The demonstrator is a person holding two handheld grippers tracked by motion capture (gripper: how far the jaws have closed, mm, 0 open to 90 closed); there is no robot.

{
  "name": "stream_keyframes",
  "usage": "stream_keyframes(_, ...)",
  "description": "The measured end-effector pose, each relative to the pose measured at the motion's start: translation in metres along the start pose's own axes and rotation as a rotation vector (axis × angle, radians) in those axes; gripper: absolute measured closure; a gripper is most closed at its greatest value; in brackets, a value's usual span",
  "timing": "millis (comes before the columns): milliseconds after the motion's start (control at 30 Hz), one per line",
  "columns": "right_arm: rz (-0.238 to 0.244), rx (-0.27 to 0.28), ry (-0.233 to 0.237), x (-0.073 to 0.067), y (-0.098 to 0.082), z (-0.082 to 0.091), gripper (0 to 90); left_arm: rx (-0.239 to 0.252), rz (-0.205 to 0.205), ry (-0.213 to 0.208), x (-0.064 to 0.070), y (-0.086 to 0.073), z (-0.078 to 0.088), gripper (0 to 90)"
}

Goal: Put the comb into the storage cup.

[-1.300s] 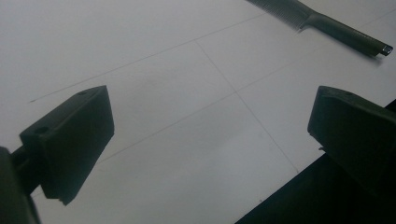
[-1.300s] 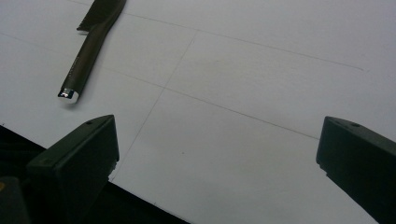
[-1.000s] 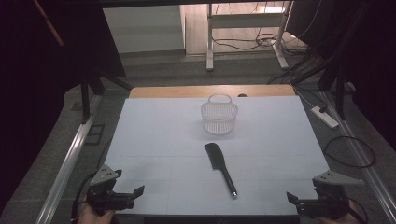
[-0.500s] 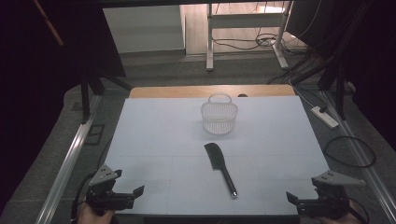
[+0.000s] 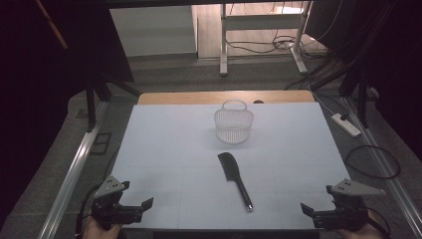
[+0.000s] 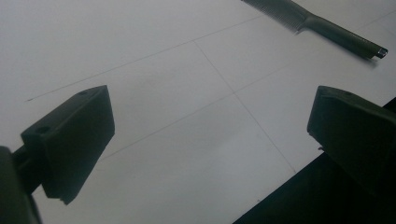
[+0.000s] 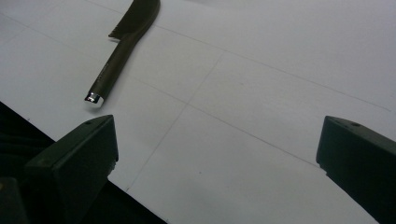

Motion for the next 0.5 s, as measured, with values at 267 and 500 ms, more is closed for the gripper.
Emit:
stream_keyframes(267,0.002,0.017,0.028,-0.002,0.007,-0.004,0.0,0.0,0.003,0.001,0.0,0.0,0.0,1.9)
stream_keyframes(500,0.052,0.004,0.067,-0.006,0.014,-0.012,0.0,-0.001,0.007,0.0,-0.001,0.0,0.0,1.9)
Point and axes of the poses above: each handheld gripper's, and its own axes: z roughly backward along the jaws, y roughly out of its top, x roughly to its right, the point moved 4 cm from there along -z, roughly forward along the jaws, and after that the axes turned 15 degrees about x, right-handed, at the moved point
